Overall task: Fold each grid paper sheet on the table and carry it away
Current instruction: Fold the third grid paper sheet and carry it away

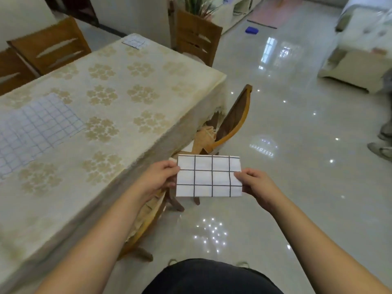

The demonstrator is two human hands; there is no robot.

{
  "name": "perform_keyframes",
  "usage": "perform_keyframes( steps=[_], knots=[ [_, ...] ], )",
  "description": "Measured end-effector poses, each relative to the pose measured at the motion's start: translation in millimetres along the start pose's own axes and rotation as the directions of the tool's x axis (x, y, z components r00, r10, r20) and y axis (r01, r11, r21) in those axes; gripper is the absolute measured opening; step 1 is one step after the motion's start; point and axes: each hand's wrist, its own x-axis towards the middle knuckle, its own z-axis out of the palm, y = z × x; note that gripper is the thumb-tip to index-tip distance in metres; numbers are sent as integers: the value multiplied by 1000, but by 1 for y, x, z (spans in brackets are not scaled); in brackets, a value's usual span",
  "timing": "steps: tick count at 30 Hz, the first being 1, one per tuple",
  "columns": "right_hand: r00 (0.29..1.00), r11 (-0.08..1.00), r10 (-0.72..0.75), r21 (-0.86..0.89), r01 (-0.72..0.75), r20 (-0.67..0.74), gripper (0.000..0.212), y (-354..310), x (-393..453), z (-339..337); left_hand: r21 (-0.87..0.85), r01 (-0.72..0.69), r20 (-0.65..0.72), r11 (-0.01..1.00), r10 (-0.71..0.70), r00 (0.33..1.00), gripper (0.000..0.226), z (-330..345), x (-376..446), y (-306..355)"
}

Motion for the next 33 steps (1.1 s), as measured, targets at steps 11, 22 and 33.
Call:
perform_keyframes(
  steps=[11,22,33],
  knots=[
    [975,979,22,201,24,-221,15,34,-39,-195,107,-45,153,993,28,988,13,219,42,46],
    [944,970,13,234,68,-328,9,23,-15,-261,160,-74,132,984,53,990,19,289,81,74],
    [936,992,37,125,8,-350,9,-28,81,-289,76,179,333,981,-194,923,5,282,185,119]
  ],
)
